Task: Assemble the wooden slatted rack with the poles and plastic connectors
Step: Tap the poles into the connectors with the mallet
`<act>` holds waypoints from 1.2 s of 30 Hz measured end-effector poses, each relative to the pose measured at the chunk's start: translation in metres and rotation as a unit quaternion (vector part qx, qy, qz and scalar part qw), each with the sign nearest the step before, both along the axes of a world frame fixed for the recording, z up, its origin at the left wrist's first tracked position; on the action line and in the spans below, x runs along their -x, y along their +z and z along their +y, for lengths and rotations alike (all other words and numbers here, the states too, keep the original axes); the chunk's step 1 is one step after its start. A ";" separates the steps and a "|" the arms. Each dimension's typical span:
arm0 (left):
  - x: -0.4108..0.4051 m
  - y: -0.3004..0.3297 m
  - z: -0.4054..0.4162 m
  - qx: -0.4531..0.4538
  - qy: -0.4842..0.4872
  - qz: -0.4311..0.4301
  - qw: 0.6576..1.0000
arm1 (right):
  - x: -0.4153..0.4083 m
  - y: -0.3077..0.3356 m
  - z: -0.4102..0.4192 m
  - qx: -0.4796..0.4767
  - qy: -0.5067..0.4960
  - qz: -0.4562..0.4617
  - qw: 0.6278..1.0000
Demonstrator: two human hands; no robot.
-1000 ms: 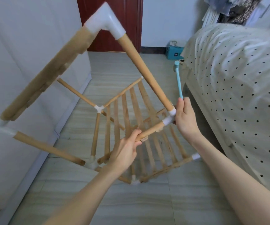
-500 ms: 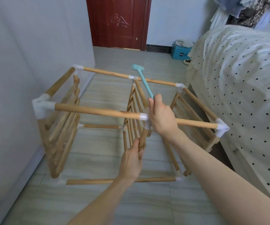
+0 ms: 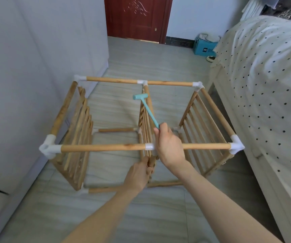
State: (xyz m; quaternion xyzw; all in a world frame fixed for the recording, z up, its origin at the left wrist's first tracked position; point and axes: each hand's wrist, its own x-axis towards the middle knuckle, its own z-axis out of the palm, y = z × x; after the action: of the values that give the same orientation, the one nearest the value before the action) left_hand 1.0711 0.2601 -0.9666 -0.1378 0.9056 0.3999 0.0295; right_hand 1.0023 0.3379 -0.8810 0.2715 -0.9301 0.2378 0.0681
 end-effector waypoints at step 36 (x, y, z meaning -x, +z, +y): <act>-0.078 0.053 -0.069 0.351 0.038 0.138 0.925 | -0.109 0.018 0.053 0.258 -0.098 -0.098 0.956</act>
State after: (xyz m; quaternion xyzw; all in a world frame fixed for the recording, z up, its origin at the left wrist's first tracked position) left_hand 1.1488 0.1910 -0.9138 -0.1174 0.9772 0.0720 -0.1615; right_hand 1.1108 0.3904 -0.8626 0.1273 -0.8614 0.4870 0.0674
